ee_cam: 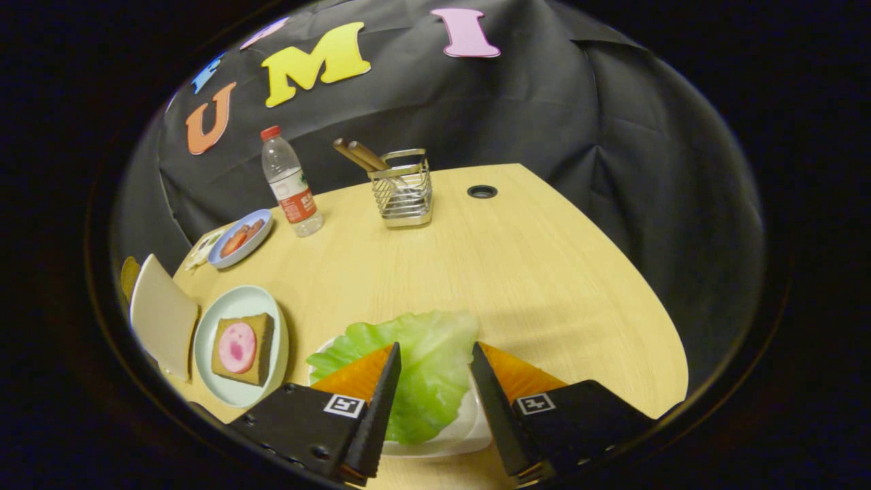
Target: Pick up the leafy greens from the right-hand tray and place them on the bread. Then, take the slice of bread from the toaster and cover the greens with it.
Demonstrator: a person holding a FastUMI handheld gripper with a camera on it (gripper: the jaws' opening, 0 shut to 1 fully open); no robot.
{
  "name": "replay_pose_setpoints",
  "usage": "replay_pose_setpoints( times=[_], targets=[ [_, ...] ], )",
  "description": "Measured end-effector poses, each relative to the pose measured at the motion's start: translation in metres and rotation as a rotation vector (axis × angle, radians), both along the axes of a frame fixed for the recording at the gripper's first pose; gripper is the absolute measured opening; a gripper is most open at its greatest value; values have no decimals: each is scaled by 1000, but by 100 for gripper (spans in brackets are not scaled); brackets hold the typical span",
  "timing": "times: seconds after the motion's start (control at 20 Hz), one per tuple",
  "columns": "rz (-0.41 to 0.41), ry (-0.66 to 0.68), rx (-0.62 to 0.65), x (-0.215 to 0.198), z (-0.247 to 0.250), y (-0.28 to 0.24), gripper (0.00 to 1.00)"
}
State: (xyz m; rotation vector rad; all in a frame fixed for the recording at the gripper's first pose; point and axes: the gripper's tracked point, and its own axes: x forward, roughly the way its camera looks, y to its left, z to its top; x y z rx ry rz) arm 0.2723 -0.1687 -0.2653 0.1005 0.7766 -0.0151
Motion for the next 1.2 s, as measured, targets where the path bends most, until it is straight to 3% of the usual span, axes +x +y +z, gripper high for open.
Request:
replay_pose_setpoints(
  times=[0.1, 0.35, 0.4, 0.5, 0.55, 1.0, 1.2],
  targets=[
    [-8, 35, -7, -1, -5, 5, 58],
    [-10, 44, -39, 3, -8, 17, 24],
    [-9, 47, -53, 4, -9, 16, 24],
    [-33, 44, -56, 2, -5, 18, 4],
    [-32, 26, -66, 1, -1, 19, 0],
    [-15, -111, -182, -30, 77, 51, 0],
    [29, -160, -223, -46, 106, 91, 0]
  ],
)
